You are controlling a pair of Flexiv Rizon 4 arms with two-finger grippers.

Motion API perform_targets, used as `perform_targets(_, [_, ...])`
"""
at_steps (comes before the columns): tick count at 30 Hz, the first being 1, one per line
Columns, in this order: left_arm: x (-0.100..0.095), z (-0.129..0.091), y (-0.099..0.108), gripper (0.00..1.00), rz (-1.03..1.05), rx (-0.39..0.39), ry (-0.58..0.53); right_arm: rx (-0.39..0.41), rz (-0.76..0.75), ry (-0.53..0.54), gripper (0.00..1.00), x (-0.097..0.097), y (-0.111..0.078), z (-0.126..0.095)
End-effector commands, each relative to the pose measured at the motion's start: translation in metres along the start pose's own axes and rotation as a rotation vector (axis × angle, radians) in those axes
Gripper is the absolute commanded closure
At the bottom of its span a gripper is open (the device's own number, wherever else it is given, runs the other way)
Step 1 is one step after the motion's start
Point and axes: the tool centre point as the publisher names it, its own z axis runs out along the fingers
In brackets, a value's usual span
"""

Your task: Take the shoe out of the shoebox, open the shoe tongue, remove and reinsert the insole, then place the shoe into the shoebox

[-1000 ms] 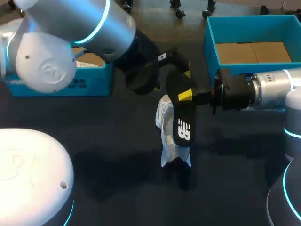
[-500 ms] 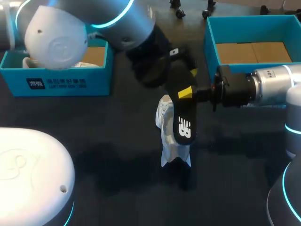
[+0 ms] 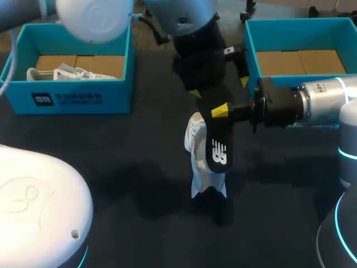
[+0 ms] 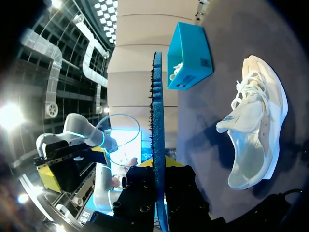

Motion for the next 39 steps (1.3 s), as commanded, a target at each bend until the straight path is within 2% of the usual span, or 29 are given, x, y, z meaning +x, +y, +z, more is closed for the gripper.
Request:
perform_targets(1, [-0.012, 0.009, 0.014, 0.00, -0.013, 0.039, 0.277, 0.003, -0.004, 0.007, 1.00, -0.004, 0.001, 0.003])
perform_targets(5, [-0.015, 0.010, 0.015, 0.00, -0.003, 0.057, 0.328, 0.005, -0.007, 0.011, 1.00, -0.006, 0.002, 0.004])
perform_targets(9, [-0.017, 0.009, 0.010, 0.00, 0.046, 0.027, 0.360, -0.001, -0.013, 0.012, 1.00, -0.008, 0.002, 0.003])
perform_targets(13, [-0.020, 0.008, 0.008, 0.00, 0.044, 0.020, 0.353, -0.008, -0.016, 0.015, 1.00, -0.011, 0.002, 0.003])
perform_targets(18, [-0.021, 0.010, 0.008, 0.00, 0.015, 0.068, 0.367, -0.009, -0.022, 0.017, 1.00, -0.011, 0.005, 0.002])
perform_targets(39, [-0.017, 0.000, 0.004, 0.00, 0.006, 0.070, 0.327, 0.005, -0.026, 0.019, 1.00, -0.012, 0.007, 0.000])
